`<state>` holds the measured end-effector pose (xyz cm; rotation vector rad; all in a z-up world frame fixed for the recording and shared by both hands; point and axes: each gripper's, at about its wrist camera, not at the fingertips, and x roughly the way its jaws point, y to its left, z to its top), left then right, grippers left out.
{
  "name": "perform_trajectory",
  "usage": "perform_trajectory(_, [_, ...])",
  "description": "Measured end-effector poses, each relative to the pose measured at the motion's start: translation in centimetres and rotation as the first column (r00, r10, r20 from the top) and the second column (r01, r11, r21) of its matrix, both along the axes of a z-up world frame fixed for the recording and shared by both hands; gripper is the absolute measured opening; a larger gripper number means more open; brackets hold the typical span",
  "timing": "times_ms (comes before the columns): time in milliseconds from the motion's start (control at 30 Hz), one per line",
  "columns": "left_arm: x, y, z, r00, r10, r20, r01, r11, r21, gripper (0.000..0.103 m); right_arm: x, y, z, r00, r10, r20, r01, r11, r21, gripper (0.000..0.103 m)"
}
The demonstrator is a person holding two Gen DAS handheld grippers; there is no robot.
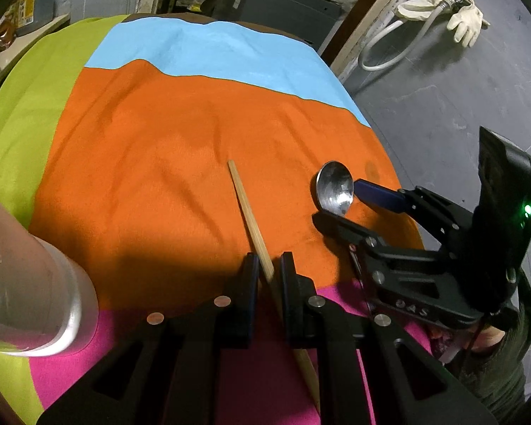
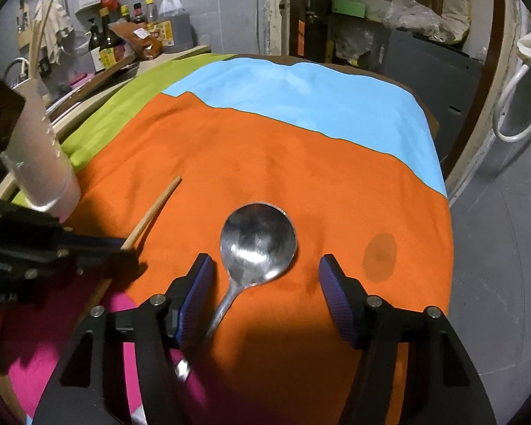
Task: Organize utensils
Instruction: 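Close the left tool on the wooden chopstick while the right tool closes on the metal spoon, then lift the chopstick with the left tool while the right tool carries the spoon to the caddy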
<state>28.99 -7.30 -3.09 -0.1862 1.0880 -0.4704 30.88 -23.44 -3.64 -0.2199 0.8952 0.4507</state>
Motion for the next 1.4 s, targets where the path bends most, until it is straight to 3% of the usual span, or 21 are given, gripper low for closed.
perform_trajectory(133, [0.0, 0.0, 0.0, 1.0, -0.002, -0.001, 0.002, 1.0, 0.003, 0.009, 0.4, 0.1, -0.1, 1.0, -0.016, -0.008, 0.016, 1.0, 0.01, 0.054])
perform_trajectory(233, [0.1, -0.2, 0.0, 1.0, -0.004, -0.001, 0.004, 1.0, 0.009, 0.009, 0.0, 0.2, 0.0, 1.0, -0.005, 0.003, 0.005, 1.0, 0.008, 0.039])
perform_trajectory(467, [-0.5, -0.5, 0.1, 1.0, -0.014, 0.011, 0.014, 1.0, -0.002, 0.008, -0.9, 0.4, 0.3, 0.999, -0.01, 0.053, 0.012, 1.0, -0.027, 0.037])
perform_trajectory(667, [-2.3, -1.0, 1.0, 0.995, -0.02, 0.093, 0.018, 1.0, 0.024, 0.007, -3.0, 0.2, 1.6, 0.982, -0.032, 0.188, 0.045, 0.997, -0.067, 0.037])
perform_trajectory(833, [-4.3, -1.3, 2.2, 0.981, -0.009, 0.194, 0.001, 0.999, 0.044, 0.005, -5.8, 0.5, 3.0, 0.931, -0.034, 0.363, 0.075, 0.992, -0.099, 0.037])
perform_trajectory(1000, [-6.4, -1.4, 3.2, 0.949, 0.0, 0.316, -0.023, 0.997, 0.069, 0.004, -7.6, 0.6, 3.9, 0.877, -0.04, 0.479, 0.099, 0.99, -0.098, 0.037])
perform_trajectory(1200, [-6.9, -1.3, 3.9, 0.934, 0.017, 0.357, -0.038, 0.998, 0.052, 0.004, -9.0, 0.7, 4.6, 0.825, -0.045, 0.564, 0.115, 0.989, -0.089, 0.037])
perform_trajectory(1400, [-8.3, -0.3, 5.5, 0.877, 0.064, 0.476, -0.078, 0.997, 0.009, 0.004, -10.1, 0.8, 5.1, 0.765, -0.05, 0.642, 0.131, 0.988, -0.08, 0.036])
